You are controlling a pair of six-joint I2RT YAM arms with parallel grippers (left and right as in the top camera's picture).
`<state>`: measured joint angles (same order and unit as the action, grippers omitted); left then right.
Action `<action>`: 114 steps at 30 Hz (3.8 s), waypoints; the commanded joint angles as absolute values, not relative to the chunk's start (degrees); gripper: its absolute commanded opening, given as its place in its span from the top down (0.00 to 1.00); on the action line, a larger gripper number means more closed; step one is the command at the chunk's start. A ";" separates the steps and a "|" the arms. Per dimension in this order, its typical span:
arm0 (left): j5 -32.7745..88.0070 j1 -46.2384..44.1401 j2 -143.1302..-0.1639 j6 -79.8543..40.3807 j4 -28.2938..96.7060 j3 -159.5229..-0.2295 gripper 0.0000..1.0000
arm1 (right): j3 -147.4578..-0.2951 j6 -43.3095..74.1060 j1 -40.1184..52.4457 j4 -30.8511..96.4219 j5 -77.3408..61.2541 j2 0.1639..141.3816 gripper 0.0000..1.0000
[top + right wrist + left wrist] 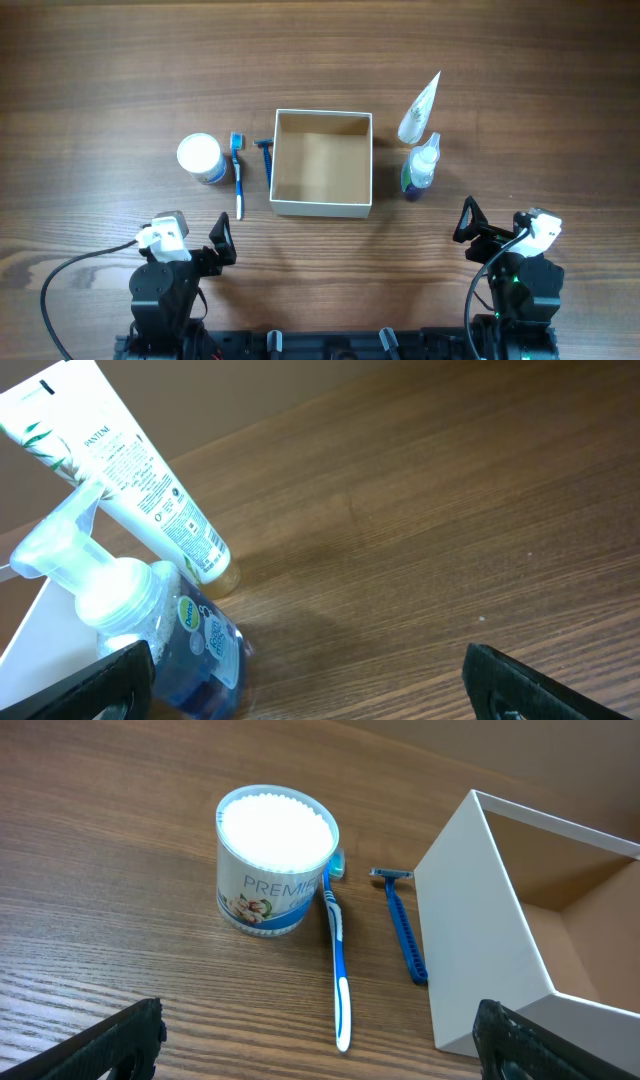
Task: Pack container
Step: 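Raise the right arm from rest toward the toothpaste tube, then grasp the white-green toothpaste tube with the right gripper and lift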
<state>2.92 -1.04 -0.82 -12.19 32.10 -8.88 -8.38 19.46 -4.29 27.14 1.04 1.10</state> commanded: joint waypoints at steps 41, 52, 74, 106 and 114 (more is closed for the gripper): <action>2.98 -1.39 -0.38 -12.47 31.88 -8.58 0.00 | -10.35 19.51 -4.36 21.17 -9.82 0.43 0.00; 2.98 -1.39 -0.38 -12.47 31.88 -8.58 0.00 | -39.97 16.49 -4.36 27.33 -18.57 22.72 0.00; 2.98 -1.39 -0.38 -12.47 31.88 -8.58 0.00 | -90.54 15.92 5.45 52.90 -15.73 79.11 0.00; 2.98 -1.39 -0.38 -12.47 31.88 -8.58 0.00 | -90.54 35.97 16.05 54.00 10.96 101.03 0.62; 2.98 -1.39 -0.38 -12.47 31.88 -8.58 0.00 | -90.54 28.29 16.08 52.75 10.96 99.37 0.96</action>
<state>2.92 -1.13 -0.80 -12.19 32.05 -8.67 -89.73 32.03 15.97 53.12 10.02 100.71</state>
